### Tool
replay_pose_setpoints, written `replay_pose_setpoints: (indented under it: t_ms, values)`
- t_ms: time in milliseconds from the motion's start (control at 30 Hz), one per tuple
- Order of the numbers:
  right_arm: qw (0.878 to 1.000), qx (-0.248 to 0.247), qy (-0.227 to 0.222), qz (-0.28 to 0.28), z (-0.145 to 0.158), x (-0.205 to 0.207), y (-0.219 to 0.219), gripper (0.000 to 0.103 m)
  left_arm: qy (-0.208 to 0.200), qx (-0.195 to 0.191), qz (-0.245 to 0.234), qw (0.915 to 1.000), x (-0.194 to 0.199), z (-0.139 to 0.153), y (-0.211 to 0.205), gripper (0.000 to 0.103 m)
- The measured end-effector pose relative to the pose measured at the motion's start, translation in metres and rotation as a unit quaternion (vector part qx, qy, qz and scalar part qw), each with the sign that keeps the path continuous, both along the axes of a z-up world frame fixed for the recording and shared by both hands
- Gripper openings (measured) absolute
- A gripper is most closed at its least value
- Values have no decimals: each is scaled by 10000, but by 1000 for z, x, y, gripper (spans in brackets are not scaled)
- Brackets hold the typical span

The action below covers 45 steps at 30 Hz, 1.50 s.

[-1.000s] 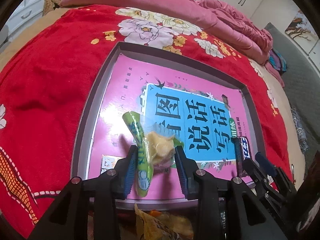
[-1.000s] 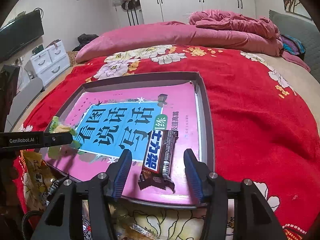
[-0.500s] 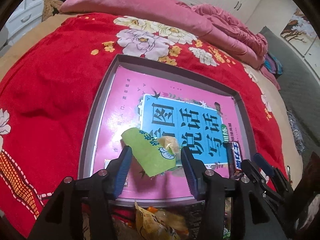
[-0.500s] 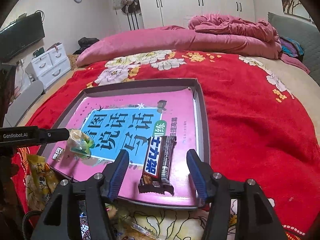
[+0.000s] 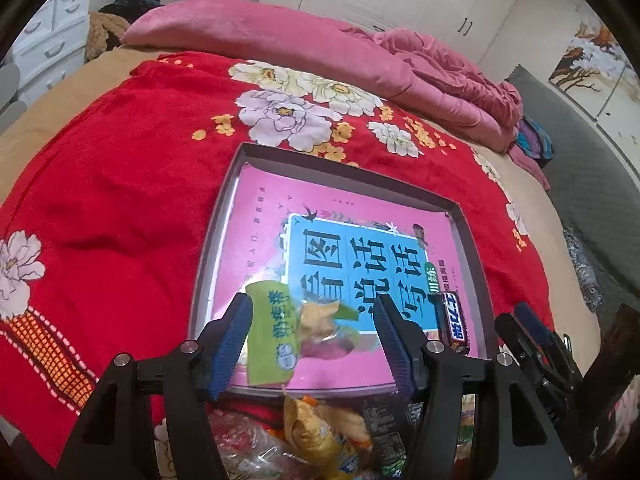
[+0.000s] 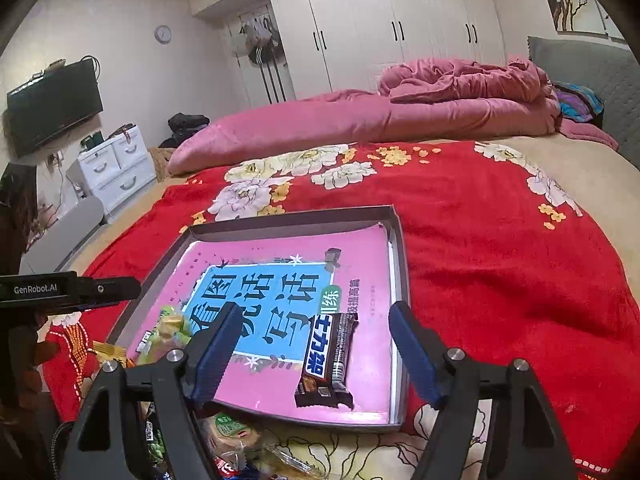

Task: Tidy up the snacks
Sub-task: 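Move both open grippers back from the tray to the snack pile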

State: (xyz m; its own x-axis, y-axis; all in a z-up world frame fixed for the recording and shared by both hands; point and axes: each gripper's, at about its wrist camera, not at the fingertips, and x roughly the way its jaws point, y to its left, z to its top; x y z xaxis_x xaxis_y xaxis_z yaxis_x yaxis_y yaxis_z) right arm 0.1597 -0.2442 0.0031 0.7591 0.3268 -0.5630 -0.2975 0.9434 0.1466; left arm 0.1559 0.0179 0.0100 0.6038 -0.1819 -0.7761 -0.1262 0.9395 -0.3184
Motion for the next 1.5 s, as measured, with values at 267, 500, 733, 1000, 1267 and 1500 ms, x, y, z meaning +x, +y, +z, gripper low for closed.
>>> replay_pose_setpoints:
  t_ms: [267,500,733,1000,1267,1500]
  values:
    - [9997,48,-220,110,9,-10,3,80,-58,-32,115,9999,-13,7,14,65]
    - [9995,63,-266,160,12,-18,3,80,-110,-60,93,9999,-25,12,18,65]
    - [9997,80,-170,159,13,-33,1,80,-119,-78,53,9999,-34,14,21,65]
    - [9996,-83,-5,268,11,-58,21,81,59,-86,-78,9999,-46,5,21,65]
    - [9989,-228,223,336,5,-69,40,81,146,-128,-179,9997,-54,0,28,65]
    - [9980,-359,352,395,2,-74,53,81,212,-215,-344,9990,-58,-5,25,65]
